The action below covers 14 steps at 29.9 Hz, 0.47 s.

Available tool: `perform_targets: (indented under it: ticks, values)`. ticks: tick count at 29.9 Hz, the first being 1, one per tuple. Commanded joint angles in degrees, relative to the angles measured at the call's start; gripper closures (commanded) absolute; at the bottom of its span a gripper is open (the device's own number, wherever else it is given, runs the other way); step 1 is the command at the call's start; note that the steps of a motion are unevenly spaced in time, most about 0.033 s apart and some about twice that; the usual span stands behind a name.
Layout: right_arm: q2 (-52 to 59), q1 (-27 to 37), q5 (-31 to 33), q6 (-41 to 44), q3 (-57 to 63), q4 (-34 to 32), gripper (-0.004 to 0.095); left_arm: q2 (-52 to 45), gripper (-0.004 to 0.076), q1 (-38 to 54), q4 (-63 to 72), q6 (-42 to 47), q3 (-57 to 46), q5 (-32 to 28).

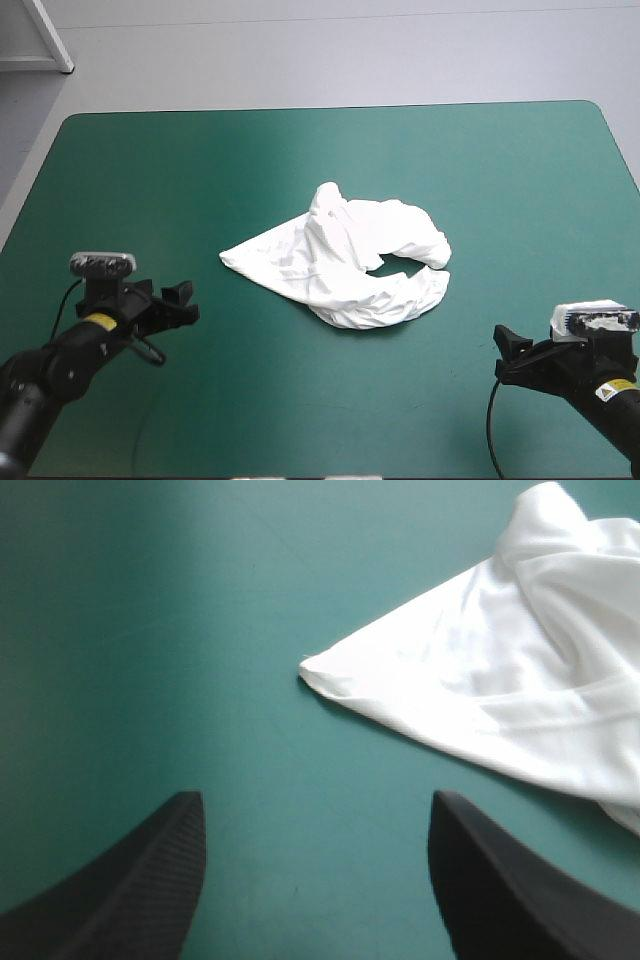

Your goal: Fold the cloth

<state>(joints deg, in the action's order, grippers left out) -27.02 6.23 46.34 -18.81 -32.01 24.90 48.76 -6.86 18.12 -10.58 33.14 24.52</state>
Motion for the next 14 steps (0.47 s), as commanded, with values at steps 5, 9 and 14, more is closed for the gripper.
perform_targets:
  ticks: [5, 9, 14]
  values:
    - [-5.4, -4.7, 0.9, -2.1, -8.9, 3.1, 0.0211, 26.0, 0.0251, -0.4, 2.5, -2.2, 18.5, 4.0]
    - [-6.9, -6.5, 1.3, -2.1, -8.9, 1.9, 0.0211, 37.9, 0.0251, -0.5, 3.3, -4.5, 26.6, 7.4]
    - [-8.1, -7.2, 1.4, -2.0, -8.6, 0.4, 0.0268, 46.8, 0.0251, -1.1, 3.3, -6.0, 31.0, 7.9]
